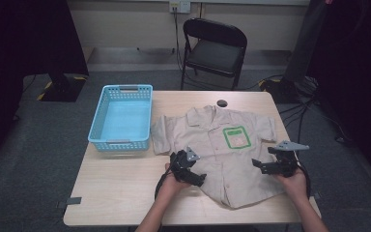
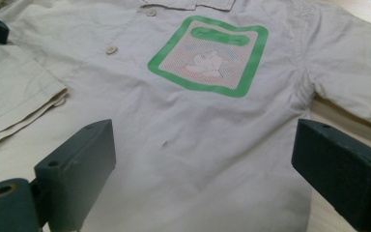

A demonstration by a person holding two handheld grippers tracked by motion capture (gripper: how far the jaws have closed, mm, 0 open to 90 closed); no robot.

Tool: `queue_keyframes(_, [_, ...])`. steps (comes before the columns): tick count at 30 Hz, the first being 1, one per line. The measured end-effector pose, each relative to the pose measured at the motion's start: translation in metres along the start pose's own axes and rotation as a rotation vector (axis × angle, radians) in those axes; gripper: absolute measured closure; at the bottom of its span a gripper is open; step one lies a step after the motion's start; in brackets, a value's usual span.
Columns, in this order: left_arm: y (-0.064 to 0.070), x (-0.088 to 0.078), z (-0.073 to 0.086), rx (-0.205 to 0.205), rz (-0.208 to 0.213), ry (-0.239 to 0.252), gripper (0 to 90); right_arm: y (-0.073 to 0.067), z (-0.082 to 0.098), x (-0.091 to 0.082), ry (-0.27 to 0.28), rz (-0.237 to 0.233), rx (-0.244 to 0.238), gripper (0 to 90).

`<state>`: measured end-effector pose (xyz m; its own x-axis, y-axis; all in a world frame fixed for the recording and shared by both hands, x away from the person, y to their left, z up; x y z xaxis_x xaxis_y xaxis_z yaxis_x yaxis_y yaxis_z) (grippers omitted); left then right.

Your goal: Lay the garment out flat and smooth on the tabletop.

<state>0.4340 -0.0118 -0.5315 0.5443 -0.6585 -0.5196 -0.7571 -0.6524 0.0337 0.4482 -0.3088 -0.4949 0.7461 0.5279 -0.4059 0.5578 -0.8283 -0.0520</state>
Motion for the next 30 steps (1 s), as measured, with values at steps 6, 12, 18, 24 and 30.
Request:
queue_keyframes(6, [0.000,0.000,0.000,-0.001,0.000,0.000,0.0,0.000,0.001,0.019,-0.023,-0.008,-0.015,7.5])
queue_keyframes(12, [0.000,0.000,0.000,-0.002,0.000,0.000,0.0,-0.002,0.017,0.031,-0.094,0.002,-0.054,7.7])
queue_keyframes(18, [0.000,0.000,0.000,0.002,0.005,0.000,0.0,-0.002,0.022,0.032,-0.128,0.006,-0.079,7.6])
queue_keyframes(24, [-0.001,0.000,0.000,0.005,0.015,0.000,0.0,-0.001,0.023,0.031,-0.137,0.017,-0.042,8.0])
queue_keyframes(30, [-0.001,0.000,0.000,0.016,0.026,0.000,0.0,-0.002,0.026,0.022,-0.132,0.027,-0.037,9.6])
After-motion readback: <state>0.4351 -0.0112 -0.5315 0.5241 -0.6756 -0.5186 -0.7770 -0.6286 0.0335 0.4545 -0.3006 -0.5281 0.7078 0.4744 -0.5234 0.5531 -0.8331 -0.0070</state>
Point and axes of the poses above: each handheld gripper's, and its own axes: x roughly forward along the jaws, z roughly out of its underside, y roughly to its right, the point moved 6 cm from there along x, roughly forward along the jaws, and after that the axes turned 14 degrees about y, right-handed, at the moved point
